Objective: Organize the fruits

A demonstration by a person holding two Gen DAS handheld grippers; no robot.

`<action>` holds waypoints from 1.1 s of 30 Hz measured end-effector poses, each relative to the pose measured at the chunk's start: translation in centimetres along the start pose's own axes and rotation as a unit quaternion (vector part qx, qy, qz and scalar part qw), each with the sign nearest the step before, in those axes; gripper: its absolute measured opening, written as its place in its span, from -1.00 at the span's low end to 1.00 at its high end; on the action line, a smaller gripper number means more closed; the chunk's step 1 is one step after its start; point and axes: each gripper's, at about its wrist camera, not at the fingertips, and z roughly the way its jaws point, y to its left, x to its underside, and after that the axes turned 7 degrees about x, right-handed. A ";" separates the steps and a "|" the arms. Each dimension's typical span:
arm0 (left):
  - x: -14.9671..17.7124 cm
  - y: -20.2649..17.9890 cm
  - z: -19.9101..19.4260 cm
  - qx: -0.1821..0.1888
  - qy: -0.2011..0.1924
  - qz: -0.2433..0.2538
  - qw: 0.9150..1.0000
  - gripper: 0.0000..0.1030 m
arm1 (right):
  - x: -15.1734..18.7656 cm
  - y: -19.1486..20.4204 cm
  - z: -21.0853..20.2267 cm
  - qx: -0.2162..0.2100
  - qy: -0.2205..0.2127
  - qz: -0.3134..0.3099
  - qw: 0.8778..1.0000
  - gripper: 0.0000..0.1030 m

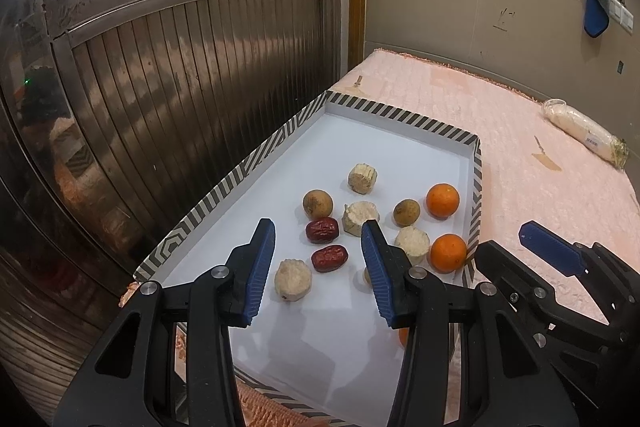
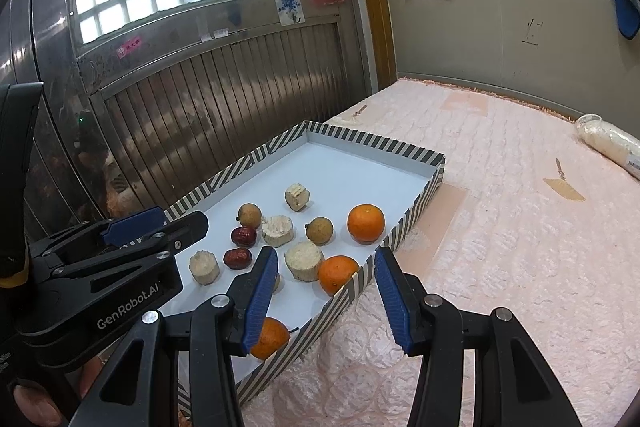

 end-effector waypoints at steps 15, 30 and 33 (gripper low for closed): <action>0.2 0.3 0.2 0.001 0.004 -0.002 1.000 -0.13 | 0.1 0.3 0.4 0.000 0.006 0.001 1.000 -0.05; 0.1 -0.2 0.3 0.008 0.000 0.005 1.000 -0.13 | 0.2 -0.1 0.5 0.004 0.009 0.009 1.000 -0.05; -0.2 -1.1 0.1 0.009 -0.011 0.017 1.000 -0.13 | 0.2 -1.1 0.2 0.007 0.010 0.020 1.000 -0.05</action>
